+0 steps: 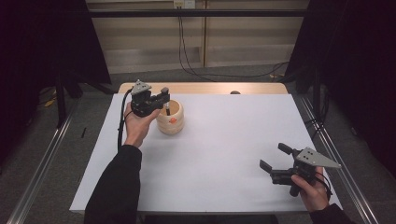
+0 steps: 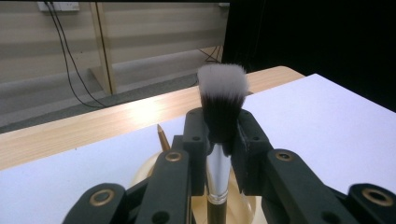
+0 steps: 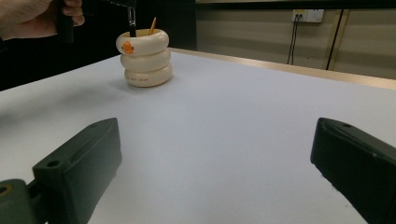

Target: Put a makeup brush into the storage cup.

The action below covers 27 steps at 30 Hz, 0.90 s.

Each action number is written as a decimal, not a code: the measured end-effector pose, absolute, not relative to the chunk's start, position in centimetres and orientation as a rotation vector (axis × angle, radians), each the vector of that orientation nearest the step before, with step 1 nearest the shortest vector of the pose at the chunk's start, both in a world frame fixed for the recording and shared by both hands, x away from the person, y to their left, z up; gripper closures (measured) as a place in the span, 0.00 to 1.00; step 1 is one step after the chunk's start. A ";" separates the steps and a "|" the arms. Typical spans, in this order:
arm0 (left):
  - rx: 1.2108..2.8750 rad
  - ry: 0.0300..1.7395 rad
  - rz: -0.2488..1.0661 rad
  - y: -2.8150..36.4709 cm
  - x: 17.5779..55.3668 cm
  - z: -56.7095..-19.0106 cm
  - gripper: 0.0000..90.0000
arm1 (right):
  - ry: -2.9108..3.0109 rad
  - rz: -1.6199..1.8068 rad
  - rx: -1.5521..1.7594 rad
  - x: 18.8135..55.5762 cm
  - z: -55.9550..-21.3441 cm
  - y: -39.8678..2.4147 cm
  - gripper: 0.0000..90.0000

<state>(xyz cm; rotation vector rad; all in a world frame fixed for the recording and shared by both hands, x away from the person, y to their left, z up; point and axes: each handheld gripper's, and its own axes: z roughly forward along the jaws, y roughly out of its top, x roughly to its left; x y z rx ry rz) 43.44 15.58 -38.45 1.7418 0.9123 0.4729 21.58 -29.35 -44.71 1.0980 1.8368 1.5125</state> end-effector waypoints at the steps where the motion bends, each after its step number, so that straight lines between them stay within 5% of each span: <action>1: 1.743 0.918 0.474 15.6 43.4 -38.5 0.85 | 1.839 1.513 1.098 21.6 -44.7 -29.4 0.01; 18: 1.691 0.901 0.506 15.5 43.5 -38.7 0.65 | 1.838 1.515 1.091 21.6 -44.7 -29.5 0.01; 27: 1.673 0.936 0.538 15.8 43.4 -38.6 0.33 | 1.834 1.515 1.096 21.6 -44.7 -29.5 0.01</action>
